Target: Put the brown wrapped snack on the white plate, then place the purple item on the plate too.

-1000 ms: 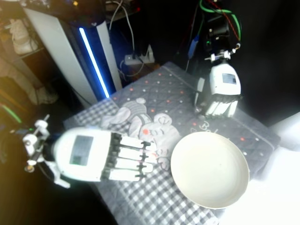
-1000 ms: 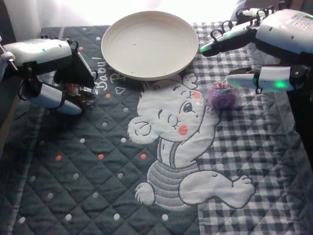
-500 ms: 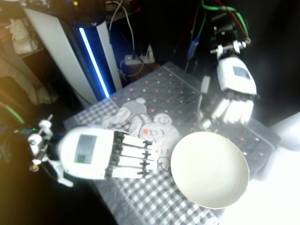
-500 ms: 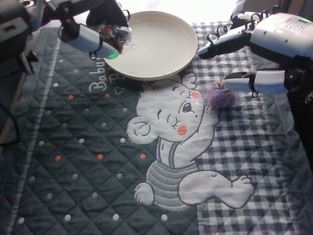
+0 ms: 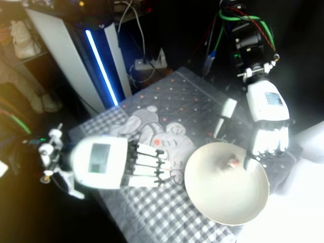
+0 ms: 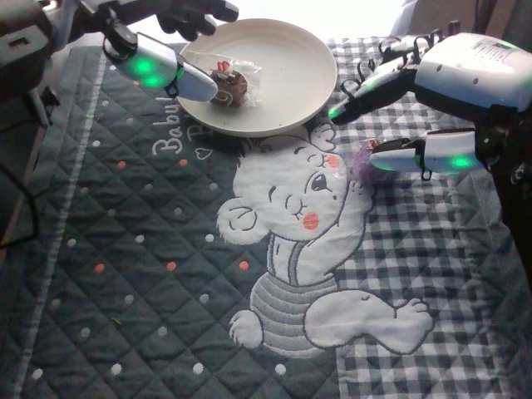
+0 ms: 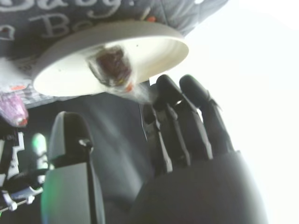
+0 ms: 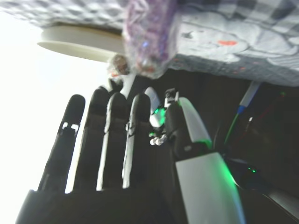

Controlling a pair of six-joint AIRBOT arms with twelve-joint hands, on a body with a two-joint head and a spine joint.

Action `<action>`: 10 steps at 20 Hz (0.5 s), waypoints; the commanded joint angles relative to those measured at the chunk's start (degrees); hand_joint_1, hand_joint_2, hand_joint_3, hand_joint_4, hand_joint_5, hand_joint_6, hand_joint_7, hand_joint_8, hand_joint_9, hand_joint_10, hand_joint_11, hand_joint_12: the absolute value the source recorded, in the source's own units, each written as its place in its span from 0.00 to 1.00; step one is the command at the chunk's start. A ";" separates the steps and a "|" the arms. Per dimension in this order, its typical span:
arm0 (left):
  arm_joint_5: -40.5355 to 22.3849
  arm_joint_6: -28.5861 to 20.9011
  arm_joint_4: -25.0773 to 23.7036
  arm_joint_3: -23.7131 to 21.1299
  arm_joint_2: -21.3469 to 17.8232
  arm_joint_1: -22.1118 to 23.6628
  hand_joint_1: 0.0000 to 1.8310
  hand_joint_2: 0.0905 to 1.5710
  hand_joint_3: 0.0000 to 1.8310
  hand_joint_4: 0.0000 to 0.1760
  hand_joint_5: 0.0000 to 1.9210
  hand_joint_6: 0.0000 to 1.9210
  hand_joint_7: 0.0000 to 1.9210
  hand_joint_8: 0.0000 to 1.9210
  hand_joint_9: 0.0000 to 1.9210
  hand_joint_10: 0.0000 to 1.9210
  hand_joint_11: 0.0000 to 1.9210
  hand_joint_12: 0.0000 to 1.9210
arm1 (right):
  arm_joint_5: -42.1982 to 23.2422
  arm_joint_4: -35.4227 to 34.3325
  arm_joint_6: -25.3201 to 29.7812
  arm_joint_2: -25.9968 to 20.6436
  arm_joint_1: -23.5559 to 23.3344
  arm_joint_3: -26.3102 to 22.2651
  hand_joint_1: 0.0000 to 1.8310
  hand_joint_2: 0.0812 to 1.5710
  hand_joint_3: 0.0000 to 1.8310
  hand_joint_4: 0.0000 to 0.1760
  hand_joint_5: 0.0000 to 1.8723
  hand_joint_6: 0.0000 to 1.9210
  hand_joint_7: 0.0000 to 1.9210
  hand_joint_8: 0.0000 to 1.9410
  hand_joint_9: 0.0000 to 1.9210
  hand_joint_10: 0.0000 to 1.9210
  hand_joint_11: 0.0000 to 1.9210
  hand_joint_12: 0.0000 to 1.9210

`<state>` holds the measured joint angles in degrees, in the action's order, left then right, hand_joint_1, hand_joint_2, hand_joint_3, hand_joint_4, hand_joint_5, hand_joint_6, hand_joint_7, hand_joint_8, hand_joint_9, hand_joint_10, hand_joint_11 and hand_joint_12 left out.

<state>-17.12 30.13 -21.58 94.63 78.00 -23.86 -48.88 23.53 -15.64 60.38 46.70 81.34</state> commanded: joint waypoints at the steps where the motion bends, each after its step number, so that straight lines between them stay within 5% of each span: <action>1: -7.96 -0.40 1.34 -0.99 -1.31 -0.16 0.47 0.59 0.00 0.53 0.23 0.00 0.29 0.00 0.30 0.12 0.07 0.64 | -5.94 -2.78 0.48 0.03 -0.61 0.15 0.42 0.74 0.00 0.32 0.34 0.00 0.27 0.00 0.28 0.00 0.09 0.51; 2: -9.17 -0.40 1.81 -2.48 -2.63 -0.82 0.48 0.58 0.00 0.48 0.23 0.00 0.29 0.00 0.32 0.08 0.08 0.65 | -5.90 -2.73 0.58 0.03 -0.61 0.15 0.42 0.73 0.00 0.24 0.33 0.00 0.25 0.00 0.27 0.00 0.09 0.52; 4: -12.55 -0.41 4.81 -6.51 -6.57 -3.98 0.52 0.57 0.00 0.44 0.24 0.00 0.26 0.00 0.29 0.03 0.04 0.63 | -5.71 -2.46 0.97 0.03 -0.60 0.15 0.39 0.72 0.00 0.42 0.30 0.00 0.24 0.00 0.25 0.01 0.06 0.58; 5: -14.85 -0.51 7.59 -8.68 -9.09 -6.78 0.50 0.58 0.00 0.59 0.23 0.00 0.25 0.00 0.27 0.01 0.03 0.60 | -5.31 -2.32 1.05 0.03 -0.60 0.13 0.39 0.71 0.00 0.53 0.29 0.00 0.22 0.00 0.23 0.00 0.02 0.58; 8: -20.70 -0.57 13.34 -13.93 -14.85 -13.87 0.46 0.62 0.00 0.69 0.16 0.00 0.18 0.00 0.17 0.00 0.00 0.42 | -3.58 -1.55 1.07 0.05 -0.60 0.12 0.43 0.68 0.00 0.47 0.27 0.00 0.23 0.00 0.28 0.02 0.07 0.64; 10: -26.43 -0.57 17.10 -18.55 -19.47 -19.37 0.46 0.60 0.00 0.63 0.15 0.00 0.17 0.00 0.16 0.00 0.00 0.36 | -1.45 -0.59 1.07 0.06 -0.60 0.14 0.44 0.66 0.00 0.50 0.24 0.00 0.23 0.00 0.30 0.01 0.06 0.61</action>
<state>-34.46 30.06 -5.21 75.35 57.93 -44.62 -45.52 25.50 -15.00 60.38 46.68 81.34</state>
